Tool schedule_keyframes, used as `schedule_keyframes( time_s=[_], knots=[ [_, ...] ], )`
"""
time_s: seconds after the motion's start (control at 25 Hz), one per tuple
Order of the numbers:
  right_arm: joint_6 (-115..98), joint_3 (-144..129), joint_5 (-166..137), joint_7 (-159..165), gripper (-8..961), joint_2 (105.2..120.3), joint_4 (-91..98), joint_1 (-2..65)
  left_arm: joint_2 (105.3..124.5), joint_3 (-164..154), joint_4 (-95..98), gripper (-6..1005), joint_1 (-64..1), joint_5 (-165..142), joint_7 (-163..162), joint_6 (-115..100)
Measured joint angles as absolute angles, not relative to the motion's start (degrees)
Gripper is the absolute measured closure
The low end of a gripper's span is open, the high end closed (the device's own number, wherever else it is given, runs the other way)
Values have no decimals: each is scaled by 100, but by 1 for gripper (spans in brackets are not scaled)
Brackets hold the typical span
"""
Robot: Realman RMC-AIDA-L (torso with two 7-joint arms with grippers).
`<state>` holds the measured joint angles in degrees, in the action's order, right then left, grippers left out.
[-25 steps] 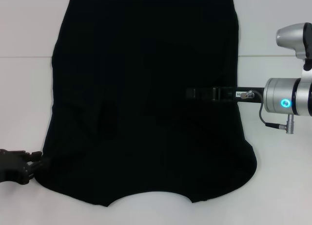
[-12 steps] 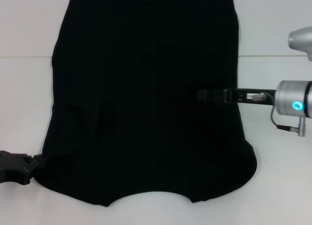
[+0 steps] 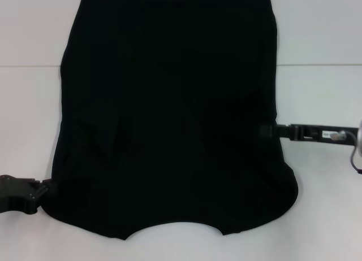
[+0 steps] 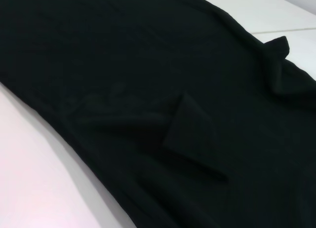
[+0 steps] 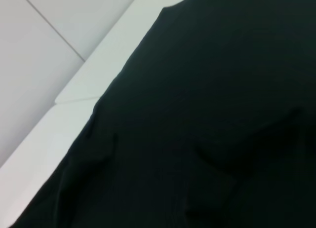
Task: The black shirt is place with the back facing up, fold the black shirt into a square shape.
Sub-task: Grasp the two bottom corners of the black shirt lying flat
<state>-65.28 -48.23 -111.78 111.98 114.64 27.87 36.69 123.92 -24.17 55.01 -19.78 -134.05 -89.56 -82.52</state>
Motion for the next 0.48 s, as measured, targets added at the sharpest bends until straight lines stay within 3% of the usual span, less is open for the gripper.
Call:
schedule_keyframes(
  time_s=[0.32,0.48],
  knots=[
    [-6921,-4866,-11249,11045,359,11199,2767,3415,12392,-2417,5438,972,-2000,-13380,-8939,-8225],
    [-7064,-4862,-11492,11053,358,11150,2754,3396,12392,-2417,5402,972,-2023,-13360,-8930,-8215]
  ],
)
